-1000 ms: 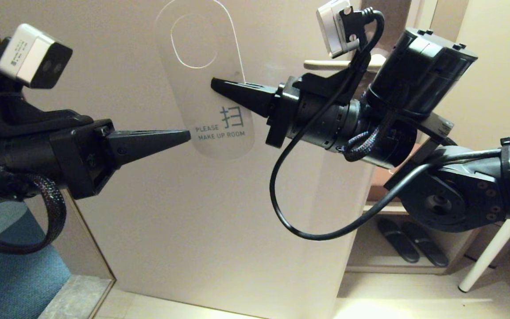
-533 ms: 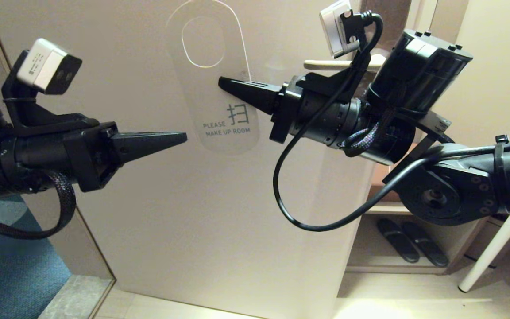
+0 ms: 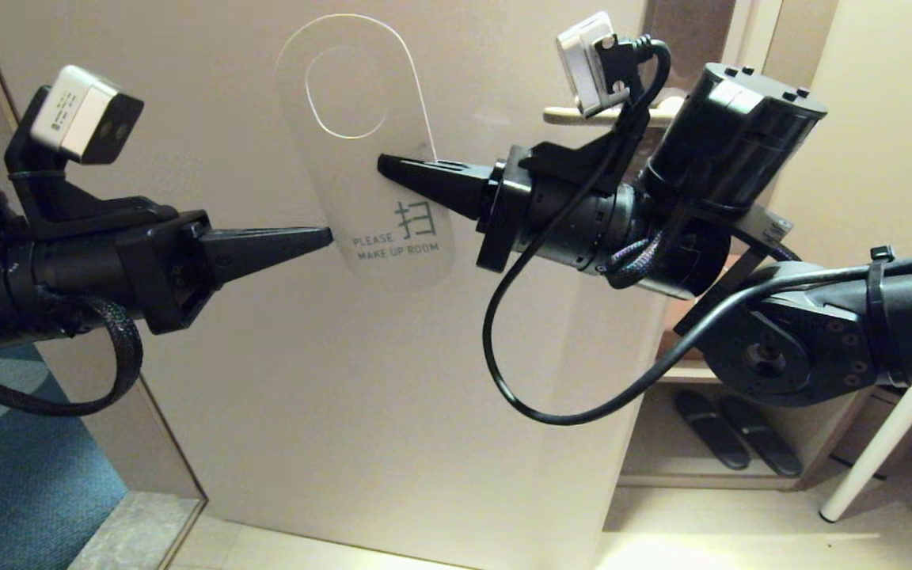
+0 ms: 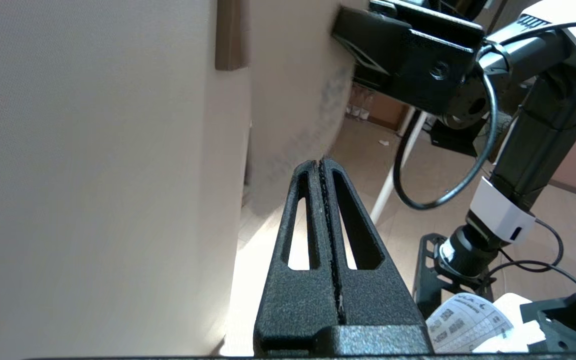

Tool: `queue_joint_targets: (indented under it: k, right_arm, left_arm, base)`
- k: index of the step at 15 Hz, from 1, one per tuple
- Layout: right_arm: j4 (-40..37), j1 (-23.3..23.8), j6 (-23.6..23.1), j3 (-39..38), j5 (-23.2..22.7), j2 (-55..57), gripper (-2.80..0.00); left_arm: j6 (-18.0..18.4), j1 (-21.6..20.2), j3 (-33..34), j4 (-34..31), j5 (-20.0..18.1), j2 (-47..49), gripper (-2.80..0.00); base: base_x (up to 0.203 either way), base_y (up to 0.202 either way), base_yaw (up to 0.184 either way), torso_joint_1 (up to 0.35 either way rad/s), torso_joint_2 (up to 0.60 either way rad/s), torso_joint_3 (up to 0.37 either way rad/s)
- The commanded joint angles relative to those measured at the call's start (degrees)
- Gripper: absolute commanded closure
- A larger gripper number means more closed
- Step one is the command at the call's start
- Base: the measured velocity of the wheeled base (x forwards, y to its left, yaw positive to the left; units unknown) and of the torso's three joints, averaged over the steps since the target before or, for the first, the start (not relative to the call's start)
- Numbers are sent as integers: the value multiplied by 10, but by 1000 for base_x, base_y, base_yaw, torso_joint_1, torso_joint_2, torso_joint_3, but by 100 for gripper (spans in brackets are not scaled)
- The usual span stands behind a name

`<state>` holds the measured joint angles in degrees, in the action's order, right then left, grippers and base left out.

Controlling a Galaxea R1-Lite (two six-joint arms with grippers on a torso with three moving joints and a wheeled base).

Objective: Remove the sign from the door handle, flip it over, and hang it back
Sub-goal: Hand it to the other hand

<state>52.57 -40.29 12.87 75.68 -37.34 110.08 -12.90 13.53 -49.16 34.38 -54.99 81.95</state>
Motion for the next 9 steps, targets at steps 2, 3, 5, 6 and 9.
queue_joint_targets:
  k: [2, 3, 5, 6, 9]
  right_arm:
    - [3, -6, 0, 1, -4, 0, 0]
    - [3, -6, 0, 1, -4, 0, 0]
    - [3, -6, 0, 1, -5, 0, 0]
    - [3, -6, 0, 2, -5, -1, 0]
    - [3, -6, 0, 3, -5, -2, 0]
  left_arm:
    - [-2, 1, -1, 13, -3, 8, 0]
    - [1, 3, 0, 14, -3, 8, 0]
    - [8, 8, 3, 15, -3, 9, 0]
    - [9, 4, 4, 15, -3, 13, 0]
    - [20, -16, 6, 16, -3, 23, 0]
  base:
    - [0, 0, 0, 0, 0, 0]
    - [0, 0, 0, 0, 0, 0]
    - [0, 0, 0, 0, 0, 0]
    - [0, 0, 0, 0, 0, 0]
    - [0, 0, 0, 0, 0, 0]
